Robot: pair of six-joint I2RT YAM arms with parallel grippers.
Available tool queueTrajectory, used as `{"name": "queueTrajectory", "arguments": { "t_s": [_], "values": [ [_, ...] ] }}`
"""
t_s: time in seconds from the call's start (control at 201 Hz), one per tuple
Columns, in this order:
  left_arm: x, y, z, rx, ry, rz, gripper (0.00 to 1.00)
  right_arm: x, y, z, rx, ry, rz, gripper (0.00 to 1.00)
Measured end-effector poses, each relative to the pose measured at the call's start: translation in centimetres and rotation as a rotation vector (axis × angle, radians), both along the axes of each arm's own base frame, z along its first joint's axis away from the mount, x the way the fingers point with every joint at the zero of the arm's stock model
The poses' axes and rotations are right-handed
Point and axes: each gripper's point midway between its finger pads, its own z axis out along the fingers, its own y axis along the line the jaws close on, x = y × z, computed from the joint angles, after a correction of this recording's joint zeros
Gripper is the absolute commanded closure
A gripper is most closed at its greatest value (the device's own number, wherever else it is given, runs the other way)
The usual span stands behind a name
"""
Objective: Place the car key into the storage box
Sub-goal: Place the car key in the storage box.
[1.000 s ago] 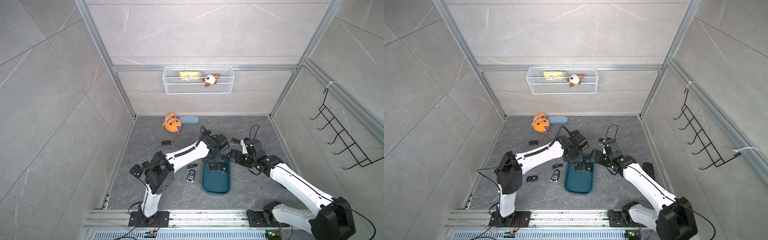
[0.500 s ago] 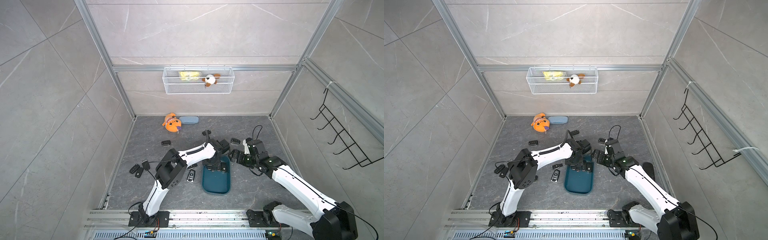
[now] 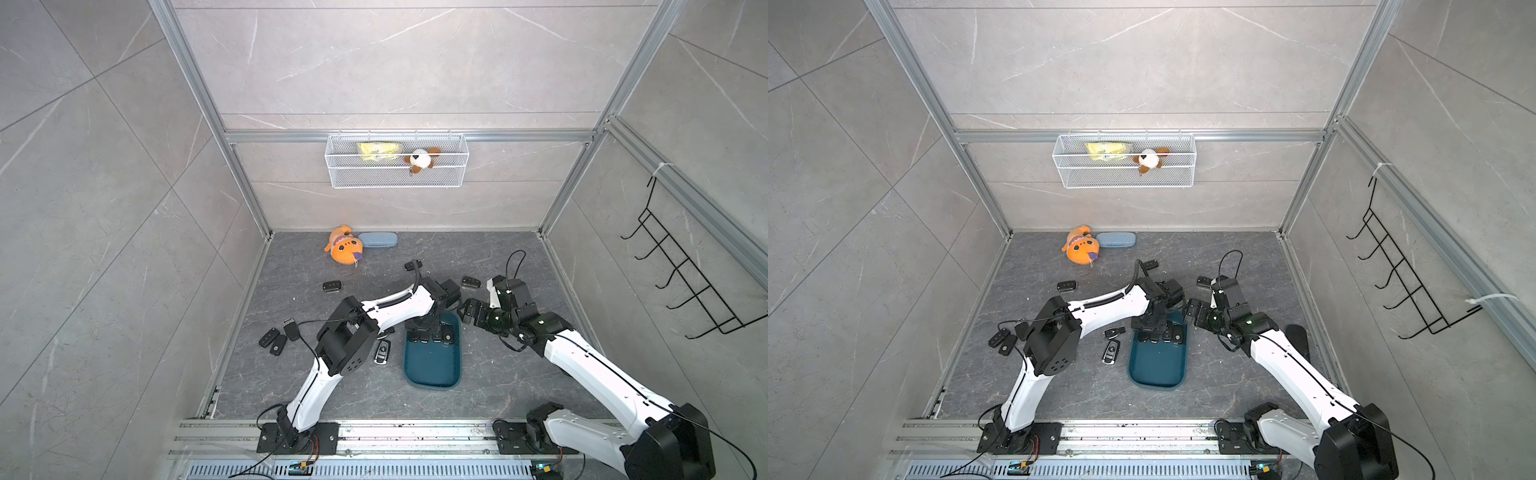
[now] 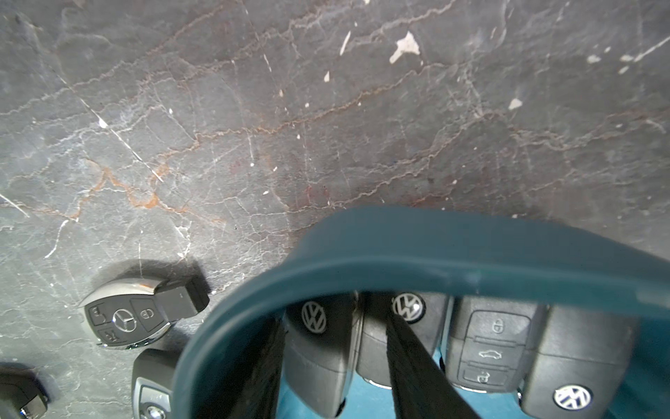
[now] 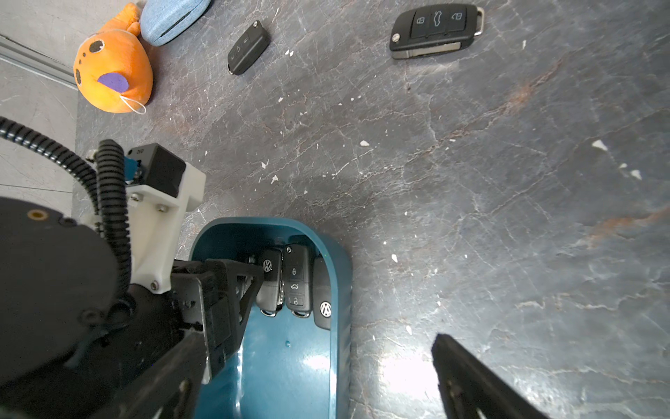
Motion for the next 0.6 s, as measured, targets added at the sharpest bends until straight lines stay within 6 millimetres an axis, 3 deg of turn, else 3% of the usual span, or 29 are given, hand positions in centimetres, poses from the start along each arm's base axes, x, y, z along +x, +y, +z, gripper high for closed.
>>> {"name": "queueTrajectory", "arguments": {
  "t_s": [0.353, 0.552, 0.602],
  "values": [
    [-0.01, -0.02, 0.0, 0.0, 0.001, -0.006, 0.5, -0.06, 0.13, -0.03, 0.008, 0.005, 0.006, 0.01],
    [-0.66, 0.49, 0.1, -0.015, 0.008, 0.001, 0.54, -0.17, 0.4, -0.24, 0.017, 0.017, 0.017, 0.01],
    [-0.99, 0.82, 0.18, -0.016, 0.013, 0.006, 0.6, -0.19, 0.46, -0.29, 0.019, 0.02, 0.02, 0.01]
  ]
}}
